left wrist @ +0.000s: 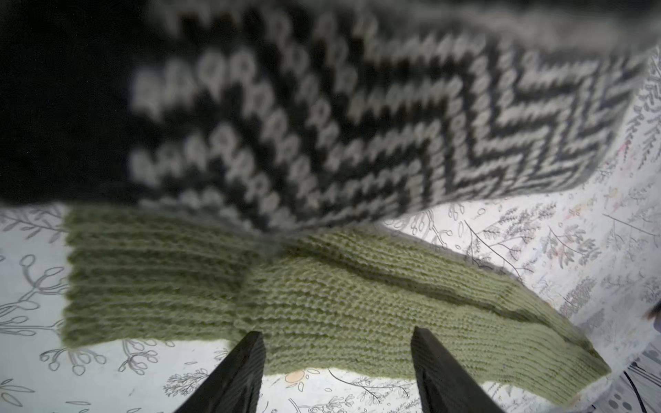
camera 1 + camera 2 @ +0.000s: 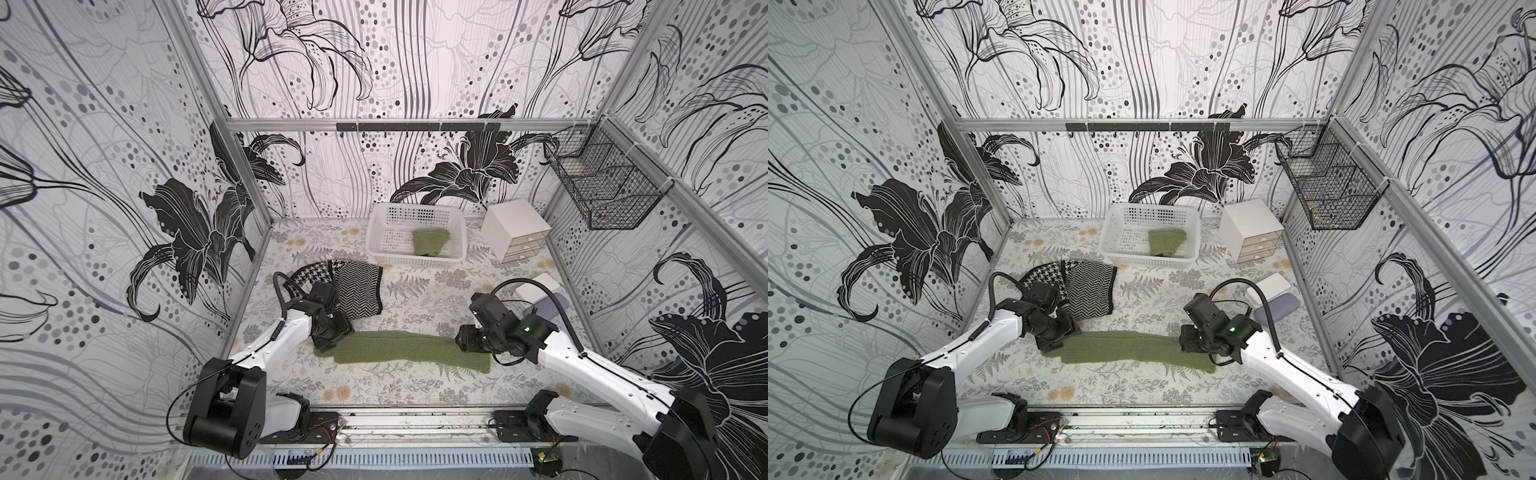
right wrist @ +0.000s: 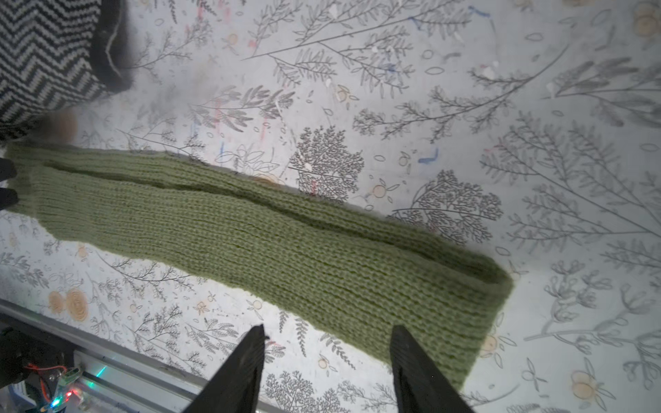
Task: Roll up the scarf and place it into the basket
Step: Fold the scarf at the center of the board.
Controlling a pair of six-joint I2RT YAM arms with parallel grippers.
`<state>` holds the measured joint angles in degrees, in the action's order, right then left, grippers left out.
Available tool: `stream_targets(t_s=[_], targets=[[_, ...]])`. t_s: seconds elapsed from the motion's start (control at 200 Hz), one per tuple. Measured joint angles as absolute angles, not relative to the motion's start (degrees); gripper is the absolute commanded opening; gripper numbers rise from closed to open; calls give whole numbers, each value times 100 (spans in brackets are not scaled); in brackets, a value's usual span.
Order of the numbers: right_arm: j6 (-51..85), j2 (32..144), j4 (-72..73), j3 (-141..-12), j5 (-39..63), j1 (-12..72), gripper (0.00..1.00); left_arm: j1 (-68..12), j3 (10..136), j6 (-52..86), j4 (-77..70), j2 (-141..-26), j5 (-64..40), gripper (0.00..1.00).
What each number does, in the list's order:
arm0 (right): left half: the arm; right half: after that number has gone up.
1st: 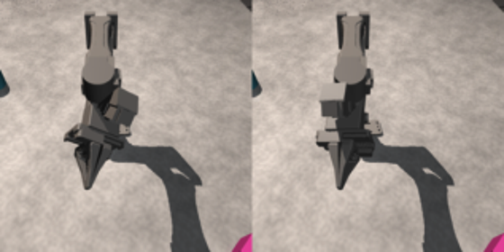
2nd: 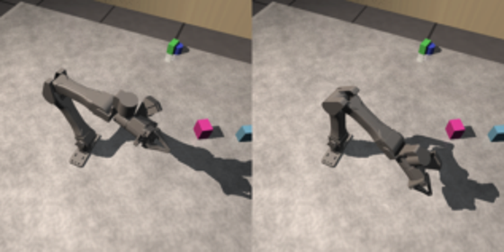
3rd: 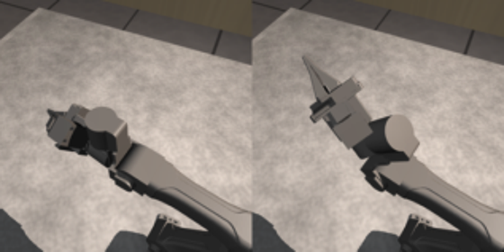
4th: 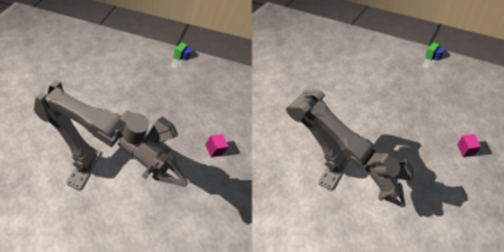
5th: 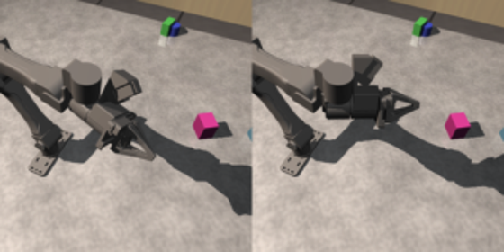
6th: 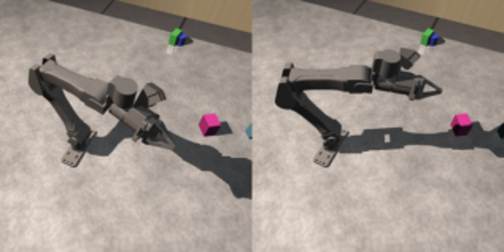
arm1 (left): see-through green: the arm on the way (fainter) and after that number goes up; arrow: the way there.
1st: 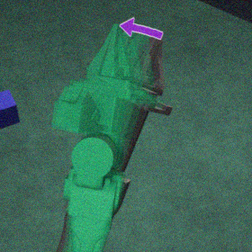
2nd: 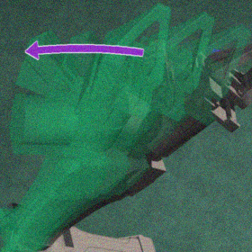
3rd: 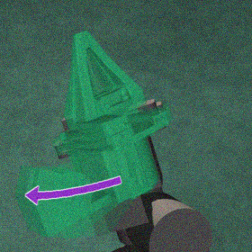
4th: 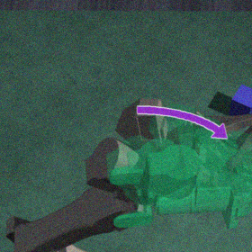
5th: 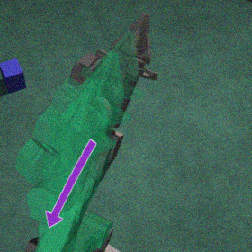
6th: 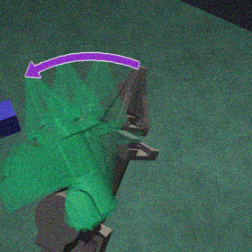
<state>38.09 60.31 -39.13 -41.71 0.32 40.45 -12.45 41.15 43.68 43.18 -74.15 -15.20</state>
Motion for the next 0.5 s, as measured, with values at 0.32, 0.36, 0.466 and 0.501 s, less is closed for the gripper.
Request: stream_targets(t_s=[0.32, 0.36, 0.466, 0.501], targets=[[3745, 6071, -3896, -3913, 62, 3824, 58, -1253, 3905, 4484, 4125, -7690, -1199, 40], [3723, 6101, -3872, -3911, 64, 3802, 58, -1267, 3870, 4510, 4060, -7762, -1197, 36], [3686, 6156, -3806, -3889, 91, 3736, 58, -1315, 3780, 4547, 3924, -7861, -1192, 11], [3684, 6160, -3782, -3863, 108, 3701, 58, -1321, 3767, 4554, 3894, -7861, -1188, 0]])
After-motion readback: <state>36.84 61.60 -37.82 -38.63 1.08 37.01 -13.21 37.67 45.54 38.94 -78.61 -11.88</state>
